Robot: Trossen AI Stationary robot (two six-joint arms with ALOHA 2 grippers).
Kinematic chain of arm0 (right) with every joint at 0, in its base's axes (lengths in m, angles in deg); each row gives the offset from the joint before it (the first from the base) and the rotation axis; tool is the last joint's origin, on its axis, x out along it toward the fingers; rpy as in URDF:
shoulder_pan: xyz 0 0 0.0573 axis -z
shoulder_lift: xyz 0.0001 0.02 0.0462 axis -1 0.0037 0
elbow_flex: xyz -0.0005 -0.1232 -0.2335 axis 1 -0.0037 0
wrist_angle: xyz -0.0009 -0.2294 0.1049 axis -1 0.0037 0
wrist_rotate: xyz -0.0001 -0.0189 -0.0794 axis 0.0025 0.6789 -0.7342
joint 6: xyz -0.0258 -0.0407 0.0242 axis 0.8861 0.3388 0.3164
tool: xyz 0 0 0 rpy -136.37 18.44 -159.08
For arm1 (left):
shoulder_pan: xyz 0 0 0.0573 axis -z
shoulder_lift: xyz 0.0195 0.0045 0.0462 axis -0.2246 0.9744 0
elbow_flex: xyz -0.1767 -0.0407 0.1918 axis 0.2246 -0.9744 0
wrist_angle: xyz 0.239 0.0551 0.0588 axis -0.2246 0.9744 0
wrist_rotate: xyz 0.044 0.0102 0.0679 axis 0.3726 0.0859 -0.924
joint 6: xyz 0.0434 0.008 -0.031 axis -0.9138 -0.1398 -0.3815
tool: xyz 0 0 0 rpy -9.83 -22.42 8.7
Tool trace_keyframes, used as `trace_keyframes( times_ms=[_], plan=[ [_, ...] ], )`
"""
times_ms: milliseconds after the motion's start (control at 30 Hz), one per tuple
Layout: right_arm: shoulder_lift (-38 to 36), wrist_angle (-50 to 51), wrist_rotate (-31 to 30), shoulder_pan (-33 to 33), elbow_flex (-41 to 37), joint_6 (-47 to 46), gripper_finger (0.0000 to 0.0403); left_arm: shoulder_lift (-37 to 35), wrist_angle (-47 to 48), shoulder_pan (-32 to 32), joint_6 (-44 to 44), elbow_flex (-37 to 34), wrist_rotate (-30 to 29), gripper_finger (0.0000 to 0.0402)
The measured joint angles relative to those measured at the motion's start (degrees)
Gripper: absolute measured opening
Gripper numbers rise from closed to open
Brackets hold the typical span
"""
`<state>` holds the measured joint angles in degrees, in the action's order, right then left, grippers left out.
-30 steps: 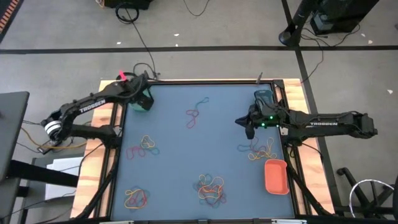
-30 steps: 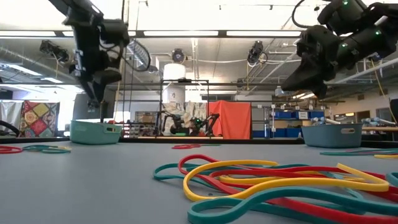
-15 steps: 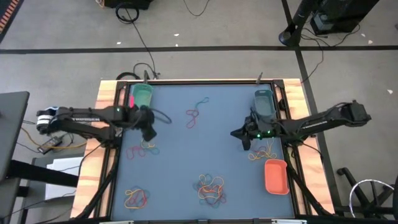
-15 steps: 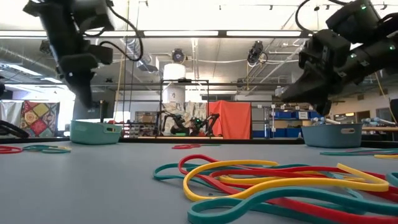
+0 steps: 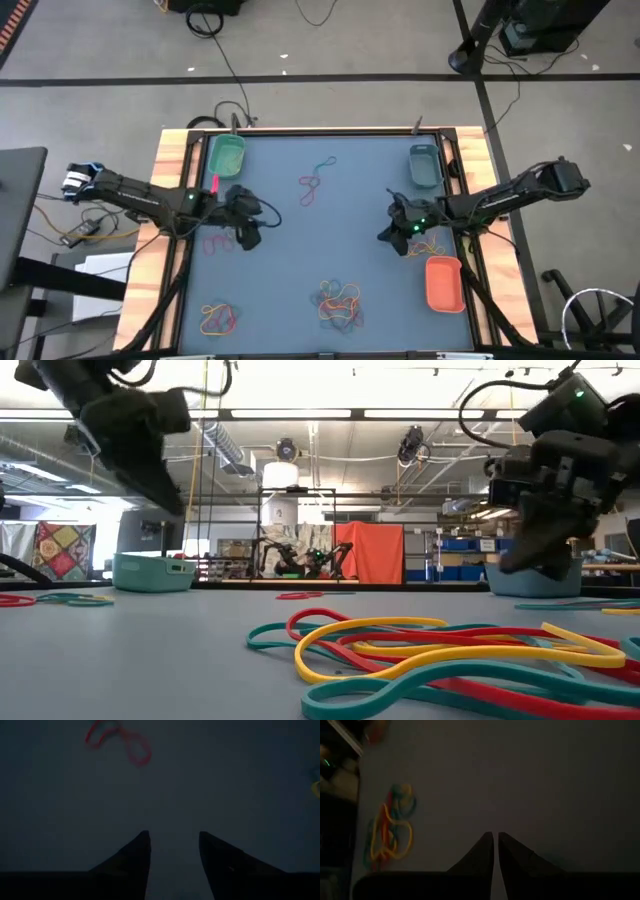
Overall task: Sort rubber bands into baskets
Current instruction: Put the yellow rubber band into the green bin
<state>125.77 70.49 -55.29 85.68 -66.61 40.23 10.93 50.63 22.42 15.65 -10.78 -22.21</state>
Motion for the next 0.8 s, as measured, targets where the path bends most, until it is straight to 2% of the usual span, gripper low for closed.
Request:
trace_keyframes(
  times_ms=[67, 167, 333, 467, 533, 600, 667, 800],
  plan=[
    [0.0, 8.6, -1.6, -0.8, 3.5, -0.2, 0.0041, 0.0, -4.0, 0.0, -3.7, 0.0, 0.0, 0.0172],
    [0.1, 26.7, -7.3, -1.1, 11.2, 2.2, 0.0041, 0.0, -14.1, -0.1, -8.2, -1.1, 0.0, 0.0172],
    [0.1, 55.1, -14.1, -2.2, 26.6, 4.7, 0.0041, 0.0, -32.2, -0.5, -10.3, -4.0, 0.9, 0.0172],
    [0.1, 77.1, -14.9, -1.5, 35.5, -2.8, 0.0041, 0.0, -42.5, -0.5, -9.8, -5.0, 0.8, 0.0172],
    [0.0, 86.5, -15.0, 0.1, 37.4, -9.1, 0.0042, 0.0, -47.7, -0.5, -4.9, -5.0, 0.4, 0.0172],
    [-0.4, 89.5, -13.2, 2.0, 37.5, -12.1, 0.0046, 0.0, -53.1, -1.1, 0.6, -5.0, -1.1, 0.0172],
    [-0.7, 88.6, -10.3, 3.3, 37.1, -12.5, 0.0052, 0.0, -57.0, -2.0, 2.2, -5.0, -1.8, 0.0172],
    [0.2, 85.3, -9.0, 4.8, 35.0, -12.5, 0.0066, 0.0, -58.4, -3.4, 5.1, -5.0, -3.0, 0.0172]
  ],
)
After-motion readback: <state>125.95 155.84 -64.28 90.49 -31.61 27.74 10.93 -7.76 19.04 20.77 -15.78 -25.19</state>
